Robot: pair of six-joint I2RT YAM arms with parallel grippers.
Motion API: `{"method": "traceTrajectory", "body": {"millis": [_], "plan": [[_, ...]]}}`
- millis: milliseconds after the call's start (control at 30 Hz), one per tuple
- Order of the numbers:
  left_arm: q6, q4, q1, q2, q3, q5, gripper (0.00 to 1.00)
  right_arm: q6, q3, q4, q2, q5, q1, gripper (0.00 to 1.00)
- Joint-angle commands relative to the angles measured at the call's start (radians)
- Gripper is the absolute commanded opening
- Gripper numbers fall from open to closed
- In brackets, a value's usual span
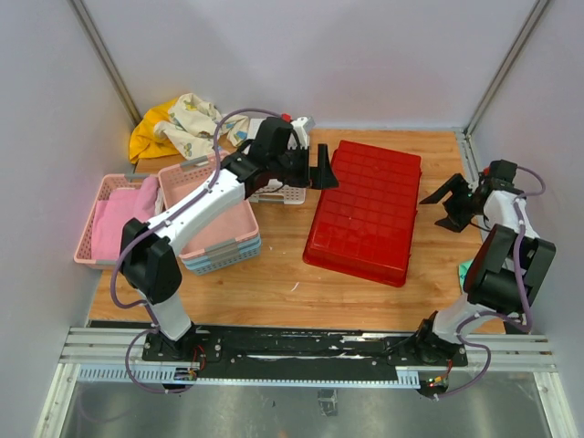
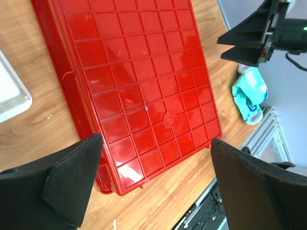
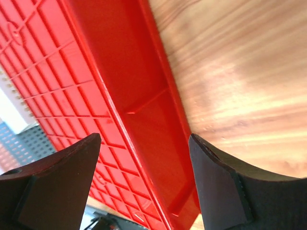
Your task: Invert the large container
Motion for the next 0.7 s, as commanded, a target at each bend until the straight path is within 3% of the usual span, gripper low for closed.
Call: {"method": "traceTrajectory", "body": {"millis": [0, 333, 667], "plan": [[-0.011, 0.051, -0.005, -0.008, -0.035, 0.018, 0.99, -0.007, 0.024, -0.101, -0.092, 0.248, 0.042, 0.76], [0.016, 0.063, -0.022, 0.057, -0.100, -0.007, 0.99, 0.145, -0.039, -0.033, -0.260, 0.450, 0.236, 0.77], [0.003, 0.123, -0.033, 0.134, -0.183, 0.006, 0.99, 0.071, -0.128, -0.070, -0.501, 0.606, 0.438, 0.77]]}}
